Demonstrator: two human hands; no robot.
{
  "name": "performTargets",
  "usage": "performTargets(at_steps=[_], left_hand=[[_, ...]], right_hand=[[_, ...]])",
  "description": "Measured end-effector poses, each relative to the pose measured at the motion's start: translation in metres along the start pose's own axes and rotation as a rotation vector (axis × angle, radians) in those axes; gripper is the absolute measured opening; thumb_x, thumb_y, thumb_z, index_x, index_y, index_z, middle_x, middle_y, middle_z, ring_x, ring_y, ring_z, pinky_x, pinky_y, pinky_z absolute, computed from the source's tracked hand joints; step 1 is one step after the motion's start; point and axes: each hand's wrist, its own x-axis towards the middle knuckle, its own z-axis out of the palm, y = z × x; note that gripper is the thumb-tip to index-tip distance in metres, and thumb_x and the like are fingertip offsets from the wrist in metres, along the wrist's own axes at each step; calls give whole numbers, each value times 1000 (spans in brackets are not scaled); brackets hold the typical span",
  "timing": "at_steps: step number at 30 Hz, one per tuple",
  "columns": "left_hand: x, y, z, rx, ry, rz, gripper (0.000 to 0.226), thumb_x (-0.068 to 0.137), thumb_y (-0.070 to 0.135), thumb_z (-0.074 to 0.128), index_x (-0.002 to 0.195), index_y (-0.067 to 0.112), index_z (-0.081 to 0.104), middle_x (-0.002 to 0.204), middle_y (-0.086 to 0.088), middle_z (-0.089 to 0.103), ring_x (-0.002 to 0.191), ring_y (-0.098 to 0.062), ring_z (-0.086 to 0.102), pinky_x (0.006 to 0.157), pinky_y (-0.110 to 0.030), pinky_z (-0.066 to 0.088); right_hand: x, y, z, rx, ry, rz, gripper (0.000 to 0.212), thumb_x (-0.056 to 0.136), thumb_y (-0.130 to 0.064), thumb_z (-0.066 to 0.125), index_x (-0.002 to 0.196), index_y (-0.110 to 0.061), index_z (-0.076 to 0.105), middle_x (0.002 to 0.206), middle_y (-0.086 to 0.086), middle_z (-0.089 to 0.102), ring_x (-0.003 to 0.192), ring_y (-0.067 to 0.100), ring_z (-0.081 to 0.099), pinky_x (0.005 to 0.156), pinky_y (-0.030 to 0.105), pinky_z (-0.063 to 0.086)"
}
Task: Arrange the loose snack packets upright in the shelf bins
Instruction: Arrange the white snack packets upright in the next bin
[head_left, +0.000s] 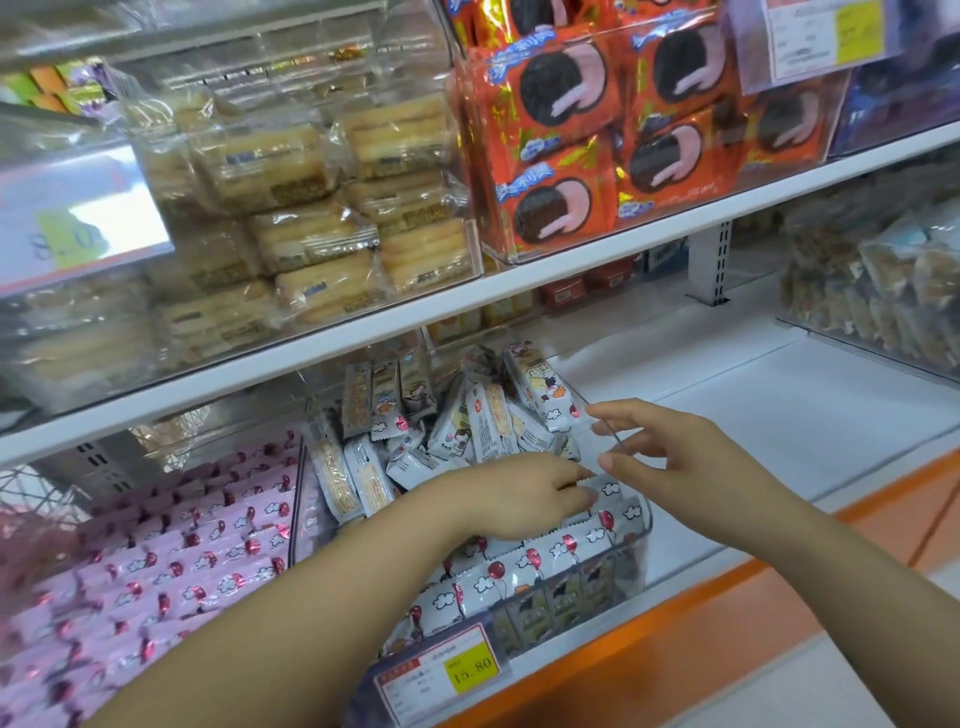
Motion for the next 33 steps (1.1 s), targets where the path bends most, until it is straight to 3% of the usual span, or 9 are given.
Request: performTargets(at_steps=[3, 5, 9, 12, 16, 21, 26, 30, 33], left_hand=[[-20, -8, -1, -179, 209, 35, 28, 101, 28, 44, 125, 25, 58, 101, 15, 64, 83, 5, 56, 73, -9, 43], [-32, -19, -1, -257, 392, 43, 26, 98, 23, 51, 120, 32, 61, 108, 18, 66, 92, 6, 60, 82, -15, 50], [-37, -39, -3, -21, 645, 37, 29, 94, 18, 56, 118, 35, 61, 106, 19, 60, 98, 4, 54, 86, -14, 45], [-28, -42, -4, 129, 639, 75, 32, 93, 28, 59, 124, 36, 57, 123, 18, 55, 115, -3, 47, 101, -27, 39], [-8, -37, -1, 346, 541, 39, 53, 87, 50, 59, 135, 38, 42, 137, 15, 42, 129, -10, 36, 112, -38, 25], [4, -37, -4, 383, 558, 6, 50, 84, 51, 62, 127, 37, 41, 127, 10, 45, 122, -14, 41, 111, -43, 26], [0, -42, -6, 363, 522, 28, 46, 85, 47, 60, 128, 37, 44, 130, 9, 41, 125, -15, 36, 113, -41, 20], [-5, -48, -8, 337, 535, 50, 44, 87, 45, 59, 128, 39, 44, 126, 12, 42, 121, -12, 37, 111, -37, 18], [-8, -52, -9, 341, 552, 63, 42, 87, 46, 59, 126, 39, 44, 126, 14, 42, 119, -10, 38, 109, -35, 20]], right_hand=[[0, 1, 1, -57, 42, -25, 39, 88, -26, 63, 101, -59, 46, 110, -32, 51, 96, -17, 52, 75, 1, 41], [1, 2, 1, -101, 94, -42, 37, 89, -28, 62, 99, -59, 45, 107, -34, 50, 97, -16, 52, 78, 2, 40], [6, 5, 8, -145, 175, -84, 32, 90, -22, 61, 109, -46, 54, 108, -27, 52, 98, -7, 52, 80, -1, 34], [12, 7, 15, -188, 169, -75, 36, 90, -18, 62, 123, -30, 57, 115, -20, 49, 102, -2, 48, 81, -3, 30], [18, 10, 20, -197, 156, -83, 41, 88, -13, 64, 126, -27, 56, 119, -13, 51, 101, -1, 47, 82, -2, 29], [32, 7, 21, -202, 157, -79, 49, 86, -12, 65, 131, -28, 52, 128, -10, 50, 103, 1, 49, 86, 8, 34], [52, -7, 19, -393, 40, -43, 55, 91, -15, 57, 138, -40, 43, 152, -6, 25, 131, 14, 39, 102, 37, 41], [56, -14, 19, -553, -79, -21, 56, 92, -16, 53, 138, -45, 39, 156, -5, 13, 134, 19, 36, 96, 37, 45], [60, -22, 18, -642, -148, -7, 66, 90, -6, 49, 142, -44, 33, 158, -4, 4, 137, 22, 30, 93, 33, 42]])
